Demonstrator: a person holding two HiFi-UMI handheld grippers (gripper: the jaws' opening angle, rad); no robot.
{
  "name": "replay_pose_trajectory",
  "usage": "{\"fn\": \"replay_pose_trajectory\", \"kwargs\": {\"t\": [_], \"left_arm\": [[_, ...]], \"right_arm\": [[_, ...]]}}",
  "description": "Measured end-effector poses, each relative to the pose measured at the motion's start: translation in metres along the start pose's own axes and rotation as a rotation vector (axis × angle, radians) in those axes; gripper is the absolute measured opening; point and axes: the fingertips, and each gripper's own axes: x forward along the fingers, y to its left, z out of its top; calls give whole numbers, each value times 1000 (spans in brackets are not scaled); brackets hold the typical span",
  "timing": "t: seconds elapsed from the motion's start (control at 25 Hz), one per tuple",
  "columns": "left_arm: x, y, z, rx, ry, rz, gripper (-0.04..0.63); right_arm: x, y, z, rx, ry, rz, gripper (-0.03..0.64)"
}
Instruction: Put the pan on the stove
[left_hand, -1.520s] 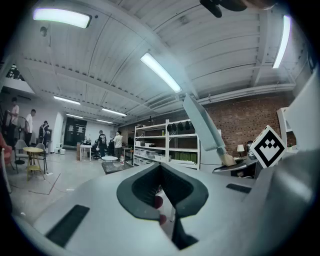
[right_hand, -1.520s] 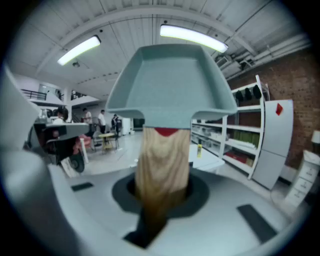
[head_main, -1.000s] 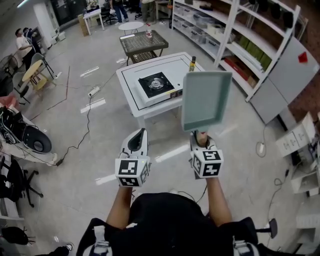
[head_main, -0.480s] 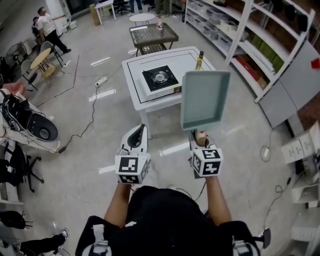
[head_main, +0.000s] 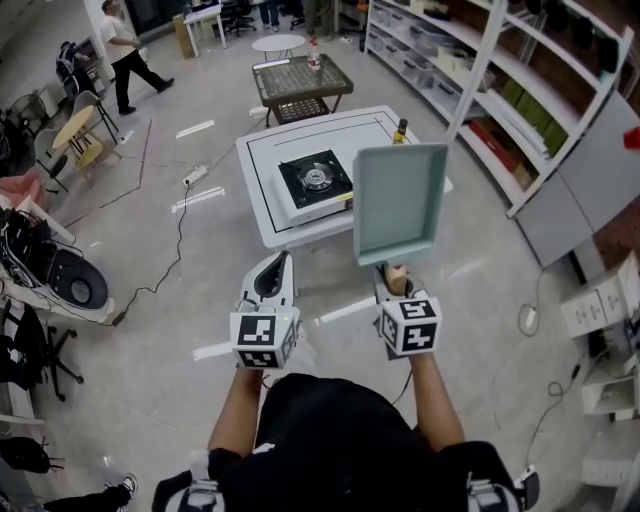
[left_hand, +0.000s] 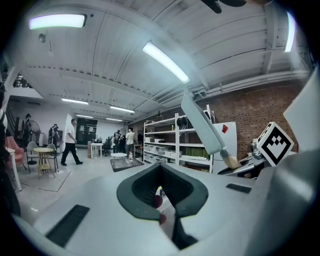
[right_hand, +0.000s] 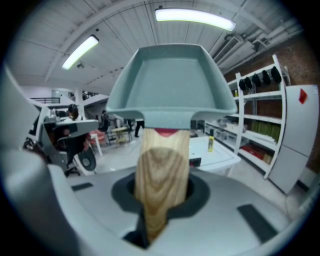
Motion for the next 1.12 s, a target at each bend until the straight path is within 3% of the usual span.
{"fn": "replay_pose_trajectory", "kwargs": {"t": [0.24,0.72,1.12], "left_arm": [[66,39,7,8,-1,0,21],[175,157,18,-2,43,-12,21],[227,203,-1,-3,75,-49,21]], "right_arm": [[66,-10,36,-20,13,-1,67],[206,-1,104,2,64,-1,67],[272,4,99,29,139,-14,67]]}}
